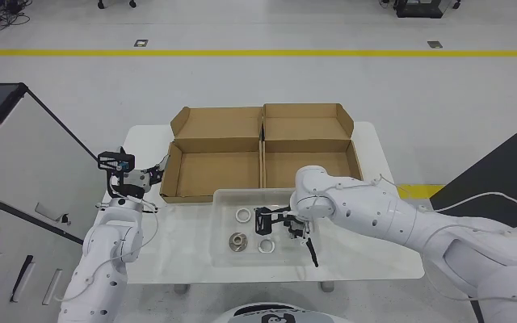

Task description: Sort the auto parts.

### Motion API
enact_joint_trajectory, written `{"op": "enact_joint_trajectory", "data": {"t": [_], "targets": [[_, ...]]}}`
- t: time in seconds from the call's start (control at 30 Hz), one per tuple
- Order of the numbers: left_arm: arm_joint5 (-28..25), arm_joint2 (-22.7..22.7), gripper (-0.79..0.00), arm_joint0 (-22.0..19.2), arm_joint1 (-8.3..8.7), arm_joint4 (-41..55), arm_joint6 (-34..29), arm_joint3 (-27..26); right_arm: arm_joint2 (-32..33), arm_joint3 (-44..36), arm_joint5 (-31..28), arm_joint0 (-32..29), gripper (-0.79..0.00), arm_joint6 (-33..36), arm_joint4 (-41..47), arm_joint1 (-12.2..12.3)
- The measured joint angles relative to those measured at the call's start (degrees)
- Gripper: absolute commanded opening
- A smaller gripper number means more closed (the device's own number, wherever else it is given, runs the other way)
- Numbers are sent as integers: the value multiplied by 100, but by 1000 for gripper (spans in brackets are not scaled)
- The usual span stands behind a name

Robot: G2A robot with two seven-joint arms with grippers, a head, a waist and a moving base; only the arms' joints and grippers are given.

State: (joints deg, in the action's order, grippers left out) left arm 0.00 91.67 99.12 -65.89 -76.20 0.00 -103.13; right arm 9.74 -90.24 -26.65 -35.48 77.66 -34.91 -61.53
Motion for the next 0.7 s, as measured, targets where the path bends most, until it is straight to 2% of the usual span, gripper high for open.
{"op": "enact_joint_trajectory", "data": {"t": [0.17,0.2,0.27,0.7], "targets": [[0,0,0,0,0,0,0,0,0,53,-14,-11,-548,-14,-2,-9],[0,0,0,0,0,0,0,0,0,60,-18,-15,-597,-18,-2,-11],[0,0,0,0,0,0,0,0,0,83,-23,-21,-785,-23,-4,-17],[0,0,0,0,0,0,0,0,0,-90,100,152,-785,100,273,29]]}}
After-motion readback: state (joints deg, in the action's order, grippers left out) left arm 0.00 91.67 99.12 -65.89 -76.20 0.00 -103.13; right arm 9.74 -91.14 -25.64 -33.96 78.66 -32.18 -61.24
